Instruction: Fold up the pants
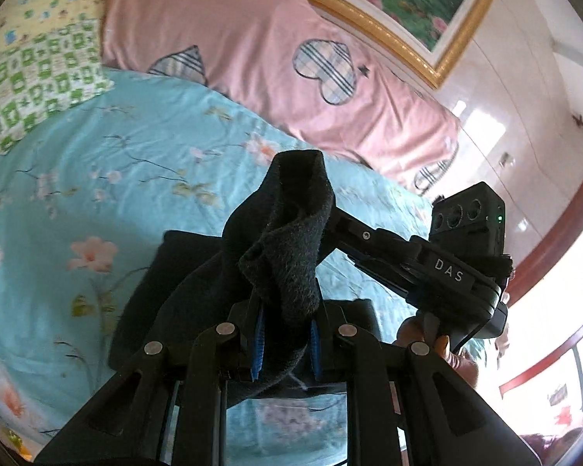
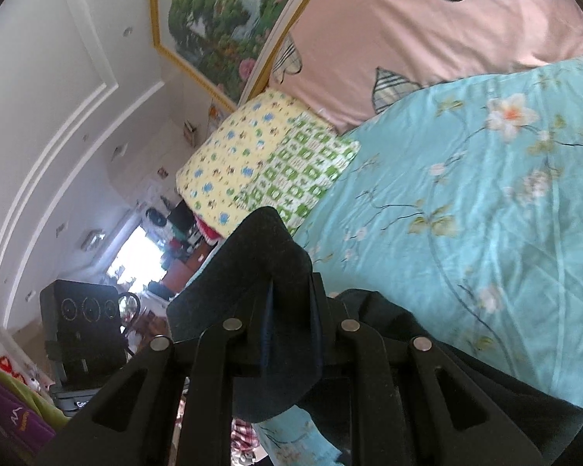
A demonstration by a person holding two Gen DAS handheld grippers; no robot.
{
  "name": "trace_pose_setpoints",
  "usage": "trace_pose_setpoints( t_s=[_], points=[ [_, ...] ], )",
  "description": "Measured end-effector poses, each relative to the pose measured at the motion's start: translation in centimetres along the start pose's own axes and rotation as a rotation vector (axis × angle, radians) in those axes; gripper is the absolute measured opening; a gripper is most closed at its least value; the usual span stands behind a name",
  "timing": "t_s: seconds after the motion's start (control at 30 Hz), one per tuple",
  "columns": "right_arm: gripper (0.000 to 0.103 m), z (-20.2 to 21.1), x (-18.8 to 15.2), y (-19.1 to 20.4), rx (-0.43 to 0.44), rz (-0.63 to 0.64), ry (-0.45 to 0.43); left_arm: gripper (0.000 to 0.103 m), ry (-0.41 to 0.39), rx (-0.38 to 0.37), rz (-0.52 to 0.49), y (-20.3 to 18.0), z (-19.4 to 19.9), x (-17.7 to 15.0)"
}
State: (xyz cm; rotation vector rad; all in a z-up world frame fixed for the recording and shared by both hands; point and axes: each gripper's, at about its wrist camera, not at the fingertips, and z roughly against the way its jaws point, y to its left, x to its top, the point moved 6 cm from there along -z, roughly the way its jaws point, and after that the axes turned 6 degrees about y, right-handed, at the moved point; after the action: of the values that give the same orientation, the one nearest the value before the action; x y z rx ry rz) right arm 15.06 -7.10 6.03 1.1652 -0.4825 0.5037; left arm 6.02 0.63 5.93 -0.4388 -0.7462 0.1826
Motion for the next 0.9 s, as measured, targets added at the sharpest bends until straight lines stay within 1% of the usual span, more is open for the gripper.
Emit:
trace_pose_setpoints(
  t_s=[0.1, 0.23, 0.43, 0.57, 0.67, 0.8, 0.9],
  points=[
    [0.019, 1.8, -0.4, -1.0, -0.013, -0.018, -0.028, 0.018, 0.022, -0.009, -0.030, -1.6, -1.1, -0.4],
    [0.019, 3.6, -1.1, -2.5, -0.025, -0.047, -0.055, 0.018, 0.050, -0.018, -0.055, -2.8, -2.5, -0.5],
    [0.019, 5.9, -1.9, -4.5, -0.042, -0.080, -0.096, 0.018, 0.074, -0.004, -0.131, -5.1, -4.5, -1.2],
    [0.019, 6.9, -2.6, -6.1, -0.056, -0.105, -0.115, 0.018, 0.105, -0.008, -0.155, -6.1, -5.9, -1.9],
    [0.019, 7.5, -3.2, -7.1, -0.072, -0.121, -0.119, 0.018, 0.124, -0.006, -0.186, -6.9, -7.0, -2.6],
    [0.019, 8.4, -3.8, -7.8, -0.117, -0.118, -0.110, 0.018, 0.148, -0.018, -0.203, -7.5, -8.3, -3.4],
    [0.019, 9.0, -4.4, -8.6, -0.140, -0.131, -0.108, 0.020, 0.157, -0.020, -0.232, -8.2, -9.2, -4.1]
  ],
)
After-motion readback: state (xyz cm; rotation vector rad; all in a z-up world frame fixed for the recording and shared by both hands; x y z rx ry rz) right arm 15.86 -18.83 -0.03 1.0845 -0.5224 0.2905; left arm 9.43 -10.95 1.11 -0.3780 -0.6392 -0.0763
